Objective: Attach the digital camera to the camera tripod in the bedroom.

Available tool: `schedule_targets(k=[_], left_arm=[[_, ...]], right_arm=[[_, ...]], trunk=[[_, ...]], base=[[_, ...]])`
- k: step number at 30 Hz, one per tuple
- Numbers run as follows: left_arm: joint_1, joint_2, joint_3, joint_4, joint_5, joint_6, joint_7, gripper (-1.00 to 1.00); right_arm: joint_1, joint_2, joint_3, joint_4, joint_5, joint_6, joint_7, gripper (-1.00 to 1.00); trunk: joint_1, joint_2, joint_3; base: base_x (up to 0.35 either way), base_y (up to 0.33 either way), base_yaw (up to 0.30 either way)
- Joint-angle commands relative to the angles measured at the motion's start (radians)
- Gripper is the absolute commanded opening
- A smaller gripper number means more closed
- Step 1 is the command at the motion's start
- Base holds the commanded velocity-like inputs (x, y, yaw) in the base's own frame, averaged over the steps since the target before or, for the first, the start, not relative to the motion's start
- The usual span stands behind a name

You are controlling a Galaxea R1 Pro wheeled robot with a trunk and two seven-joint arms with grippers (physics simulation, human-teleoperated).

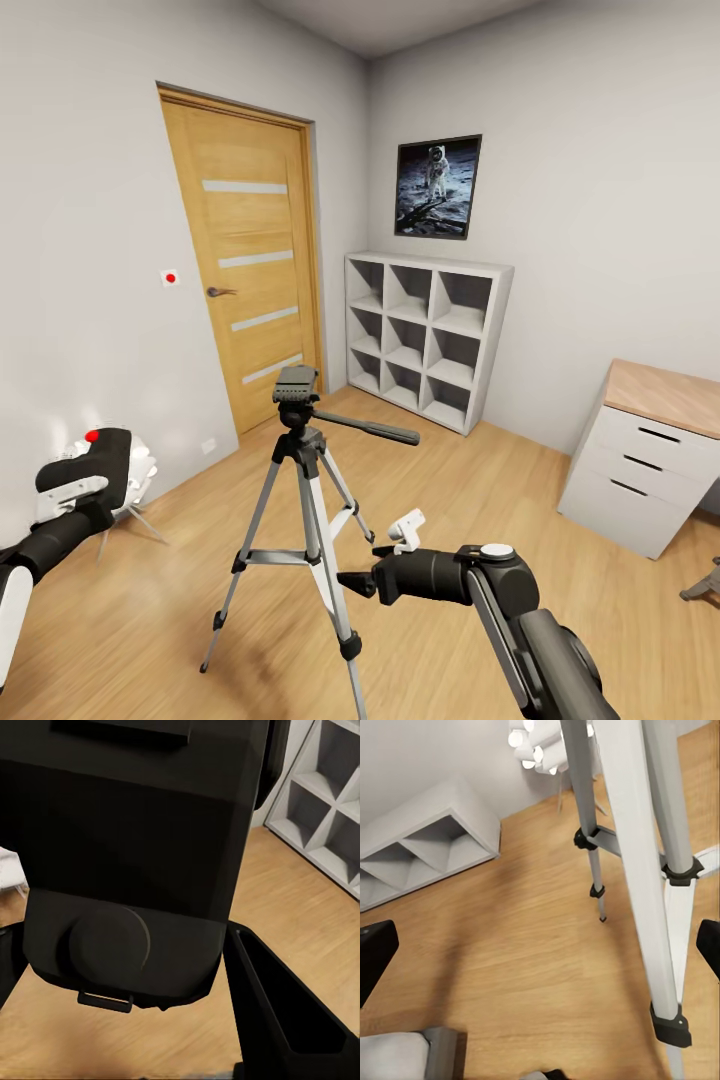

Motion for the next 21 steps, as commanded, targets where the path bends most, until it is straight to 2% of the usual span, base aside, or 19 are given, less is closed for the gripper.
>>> schedule_targets(k=[1,21], left_arm=[[0.002,0.0,0.002,-0.001,0.005,0.009,-0.005,-1.0],[0.018,-0.001,0.002,-0.001,0.004,0.016,-0.004,-1.0]], right_arm=[[0.0,0.0,-0.001,-0.002,0.004,0.005,0.001,1.0],[0.009,-0.003,0.0,-0.024,0.013,-0.011,-0.014,1.0]], trunk=[[0.001,-0.002,-0.002],[0.001,-0.002,-0.002]], base=[[0.0,0.0,0.0],[0.0,0.0,0.0]])
